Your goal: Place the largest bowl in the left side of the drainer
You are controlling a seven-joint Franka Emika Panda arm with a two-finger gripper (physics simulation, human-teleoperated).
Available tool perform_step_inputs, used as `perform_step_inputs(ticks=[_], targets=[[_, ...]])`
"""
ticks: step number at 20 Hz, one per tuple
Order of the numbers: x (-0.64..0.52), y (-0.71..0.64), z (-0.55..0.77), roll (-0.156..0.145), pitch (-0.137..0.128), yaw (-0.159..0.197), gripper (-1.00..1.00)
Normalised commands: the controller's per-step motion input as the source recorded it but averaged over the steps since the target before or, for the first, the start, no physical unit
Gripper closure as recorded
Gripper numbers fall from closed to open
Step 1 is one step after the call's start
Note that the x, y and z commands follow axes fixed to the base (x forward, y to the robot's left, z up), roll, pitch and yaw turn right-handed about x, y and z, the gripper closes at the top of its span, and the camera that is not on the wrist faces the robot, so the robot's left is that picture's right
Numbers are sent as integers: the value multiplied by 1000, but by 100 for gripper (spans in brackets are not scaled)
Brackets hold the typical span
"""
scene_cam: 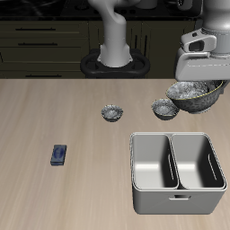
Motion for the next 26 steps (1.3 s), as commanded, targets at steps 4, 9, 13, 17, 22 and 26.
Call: perform_step_inputs(ticks=[4, 9, 13, 17, 22, 26], targets=[[22, -79, -72, 8, 9, -8, 100], [-37, 4, -44, 34, 3, -6, 100], [17, -58, -73, 23, 7, -2, 100], [12, -19, -103, 9, 10, -4, 100], [105, 30, -206, 26, 29, -8, 100], [61, 36, -179, 47, 22, 3, 100]])
